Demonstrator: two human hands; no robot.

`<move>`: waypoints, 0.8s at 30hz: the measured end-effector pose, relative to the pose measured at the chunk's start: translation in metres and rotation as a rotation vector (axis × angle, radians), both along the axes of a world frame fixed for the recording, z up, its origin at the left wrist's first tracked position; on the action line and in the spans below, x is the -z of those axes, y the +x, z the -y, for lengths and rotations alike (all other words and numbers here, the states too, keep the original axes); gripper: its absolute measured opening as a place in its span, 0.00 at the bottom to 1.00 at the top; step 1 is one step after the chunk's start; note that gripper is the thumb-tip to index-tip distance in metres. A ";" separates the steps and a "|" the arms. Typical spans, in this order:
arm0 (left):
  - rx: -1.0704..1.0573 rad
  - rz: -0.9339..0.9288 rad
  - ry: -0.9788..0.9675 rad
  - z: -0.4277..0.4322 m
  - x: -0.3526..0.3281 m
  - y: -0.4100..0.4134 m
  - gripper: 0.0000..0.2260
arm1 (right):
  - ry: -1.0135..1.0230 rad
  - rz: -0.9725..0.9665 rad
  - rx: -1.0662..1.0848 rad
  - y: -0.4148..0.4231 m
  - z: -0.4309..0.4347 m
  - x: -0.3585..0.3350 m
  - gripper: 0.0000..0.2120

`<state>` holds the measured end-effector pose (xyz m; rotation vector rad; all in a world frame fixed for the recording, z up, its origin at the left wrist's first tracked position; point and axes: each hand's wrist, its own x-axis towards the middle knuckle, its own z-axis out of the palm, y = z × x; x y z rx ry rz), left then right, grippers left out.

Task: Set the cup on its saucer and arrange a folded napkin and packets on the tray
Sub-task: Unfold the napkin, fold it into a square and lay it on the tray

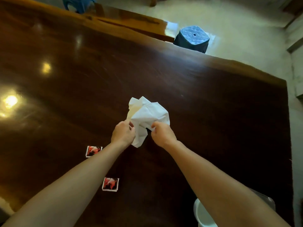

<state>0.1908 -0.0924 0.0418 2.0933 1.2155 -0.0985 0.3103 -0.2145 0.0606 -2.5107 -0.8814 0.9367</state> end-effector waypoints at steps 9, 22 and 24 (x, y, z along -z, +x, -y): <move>-0.063 0.056 -0.192 -0.046 0.038 0.052 0.18 | 0.032 0.126 -0.098 0.047 -0.087 0.041 0.19; 0.139 0.120 -0.203 -0.037 0.016 0.060 0.09 | -0.077 0.360 -0.447 0.061 -0.065 0.032 0.12; 0.188 0.124 -0.170 -0.032 0.000 0.058 0.07 | -0.055 0.398 -0.429 0.061 -0.054 0.017 0.12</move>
